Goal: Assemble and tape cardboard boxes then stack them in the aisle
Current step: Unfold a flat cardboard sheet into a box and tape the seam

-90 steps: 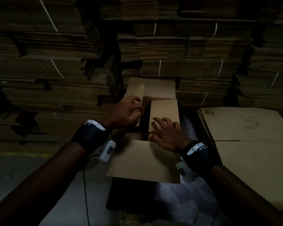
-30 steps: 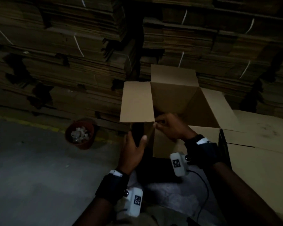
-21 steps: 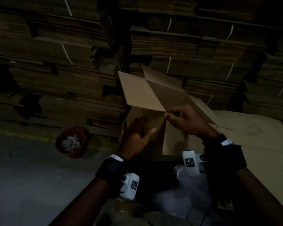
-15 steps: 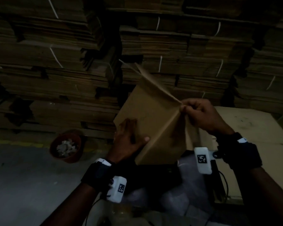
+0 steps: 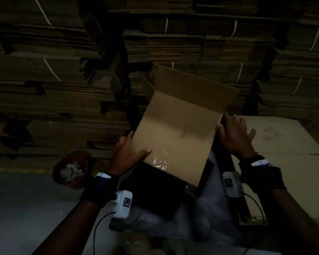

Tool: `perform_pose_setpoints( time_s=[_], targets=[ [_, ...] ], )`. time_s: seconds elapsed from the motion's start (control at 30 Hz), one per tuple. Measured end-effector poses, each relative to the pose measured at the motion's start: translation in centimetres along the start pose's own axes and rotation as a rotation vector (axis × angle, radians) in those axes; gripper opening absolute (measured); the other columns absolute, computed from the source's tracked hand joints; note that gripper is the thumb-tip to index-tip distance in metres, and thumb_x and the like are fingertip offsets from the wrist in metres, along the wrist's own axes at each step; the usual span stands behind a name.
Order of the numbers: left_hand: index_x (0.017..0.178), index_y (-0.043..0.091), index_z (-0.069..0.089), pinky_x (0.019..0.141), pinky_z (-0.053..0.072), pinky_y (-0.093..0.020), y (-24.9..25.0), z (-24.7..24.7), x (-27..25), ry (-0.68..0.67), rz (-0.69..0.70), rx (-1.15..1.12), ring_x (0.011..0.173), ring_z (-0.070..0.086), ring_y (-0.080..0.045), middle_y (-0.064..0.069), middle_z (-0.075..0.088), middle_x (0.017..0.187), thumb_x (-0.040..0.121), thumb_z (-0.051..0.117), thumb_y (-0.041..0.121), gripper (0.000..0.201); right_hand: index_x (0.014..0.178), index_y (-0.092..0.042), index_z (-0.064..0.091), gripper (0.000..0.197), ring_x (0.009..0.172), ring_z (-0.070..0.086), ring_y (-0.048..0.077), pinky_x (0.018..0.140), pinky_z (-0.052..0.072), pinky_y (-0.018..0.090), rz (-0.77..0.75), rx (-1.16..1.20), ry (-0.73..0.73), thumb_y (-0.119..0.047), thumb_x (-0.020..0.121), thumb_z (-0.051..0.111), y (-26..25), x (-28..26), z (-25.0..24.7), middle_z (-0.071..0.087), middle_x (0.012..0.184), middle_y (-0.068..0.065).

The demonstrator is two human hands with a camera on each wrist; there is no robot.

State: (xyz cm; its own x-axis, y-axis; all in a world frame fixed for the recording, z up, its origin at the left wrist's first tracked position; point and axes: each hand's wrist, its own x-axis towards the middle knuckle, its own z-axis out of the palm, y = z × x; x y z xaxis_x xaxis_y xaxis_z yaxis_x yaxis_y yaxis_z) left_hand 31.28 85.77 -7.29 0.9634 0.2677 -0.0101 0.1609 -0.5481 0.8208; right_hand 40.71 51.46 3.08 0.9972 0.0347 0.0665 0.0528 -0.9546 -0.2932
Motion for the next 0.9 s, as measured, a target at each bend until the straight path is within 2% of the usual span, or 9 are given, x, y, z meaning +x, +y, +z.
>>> perform_pose_setpoints(
  time_s=[0.13,0.2,0.3,0.4,0.43,0.57,0.7,0.8,0.9],
  targets=[
    [0.138,0.027,0.053,0.095,0.043,-0.028,1.0,0.7,-0.8,0.015,-0.019,-0.099,0.11,0.054,-0.019,-0.004,0.046,0.124,0.07,0.08,0.065,0.083,0.162,-0.022,0.014,0.068,0.155,-0.013,0.033,0.116,-0.006,0.069,-0.003,-0.084,-0.055,-0.055,0.105,0.033,-1.3,-3.3,3.8,-0.004,0.17,0.014],
    [0.14,0.024,0.05,0.092,0.047,-0.03,1.2,1.0,-0.9,0.022,-0.047,-0.203,0.106,0.059,-0.016,-0.002,0.052,0.125,0.073,0.082,0.059,0.082,0.16,-0.024,0.018,0.066,0.156,0.001,0.03,0.12,0.002,0.059,-0.023,0.083,-0.102,-0.058,0.105,0.03,-1.1,-5.6,6.4,0.01,0.169,0.009],
    [0.142,0.026,0.042,0.093,0.054,-0.029,1.0,1.6,-1.6,-0.013,-0.082,-0.447,0.104,0.065,-0.002,0.008,0.062,0.124,0.075,0.081,0.048,0.081,0.148,-0.032,0.041,0.054,0.135,0.05,0.02,0.116,0.036,0.037,-0.052,0.652,-0.064,-0.062,0.103,0.035,-0.6,-8.9,9.0,0.054,0.144,-0.006],
    [0.138,0.032,0.041,0.081,0.052,-0.013,1.1,1.8,-2.2,-0.014,-0.089,-0.518,0.096,0.064,0.012,0.013,0.062,0.122,0.084,0.075,0.034,0.064,0.147,-0.027,0.047,0.049,0.131,0.051,0.01,0.1,0.034,0.004,0.07,0.852,-0.147,-0.05,0.104,0.04,-1.0,-10.5,9.3,0.056,0.136,-0.014],
    [0.138,0.032,0.042,0.078,0.05,-0.009,1.3,1.6,-2.2,-0.024,-0.077,-0.524,0.095,0.064,0.013,0.013,0.061,0.122,0.087,0.072,0.031,0.059,0.146,-0.028,0.049,0.049,0.131,0.052,0.009,0.097,0.033,0.002,0.093,0.898,-0.157,-0.053,0.103,0.041,-1.1,-10.5,9.3,0.058,0.134,-0.015],
    [0.149,0.022,0.042,0.087,0.045,-0.005,2.7,0.3,-1.6,-0.013,0.033,-0.55,0.107,0.058,0.017,0.009,0.059,0.132,0.092,0.059,0.034,0.061,0.144,-0.03,0.052,0.076,0.13,0.053,0.0,0.113,0.038,0.025,0.034,0.989,-0.062,-0.081,0.088,0.042,-0.9,-9.4,7.4,0.063,0.134,-0.016],
    [0.143,0.033,0.039,0.089,0.047,-0.009,4.8,-1.6,-0.2,0.046,0.114,-0.55,0.112,0.059,0.01,0.012,0.06,0.129,0.097,0.063,0.036,0.052,0.154,-0.026,0.038,0.048,0.134,0.047,-0.007,0.104,0.039,0.011,-0.118,1.069,-0.015,-0.027,0.107,0.047,-1.4,-7.4,4.4,0.051,0.146,-0.019],
    [0.144,0.022,0.04,0.091,0.049,-0.015,6.3,-3.0,0.0,0.057,0.189,-0.565,0.12,0.059,0.003,0.015,0.058,0.132,0.095,0.066,0.032,0.056,0.141,-0.043,0.041,0.05,0.134,0.052,0.006,0.109,0.046,0.03,-0.128,1.137,0.009,-0.013,0.103,0.055,-1.3,-6.0,3.1,0.057,0.142,-0.019],
    [0.147,0.016,0.038,0.093,0.05,-0.02,8.0,-4.7,-0.3,0.022,0.226,-0.595,0.124,0.058,-0.004,0.008,0.058,0.138,0.087,0.064,0.042,0.071,0.134,-0.031,0.044,0.047,0.13,0.058,0.023,0.107,0.049,0.041,-0.142,1.213,0.035,-0.003,0.099,0.058,-1.4,-5.0,1.5,0.062,0.139,0.003]
  ],
)
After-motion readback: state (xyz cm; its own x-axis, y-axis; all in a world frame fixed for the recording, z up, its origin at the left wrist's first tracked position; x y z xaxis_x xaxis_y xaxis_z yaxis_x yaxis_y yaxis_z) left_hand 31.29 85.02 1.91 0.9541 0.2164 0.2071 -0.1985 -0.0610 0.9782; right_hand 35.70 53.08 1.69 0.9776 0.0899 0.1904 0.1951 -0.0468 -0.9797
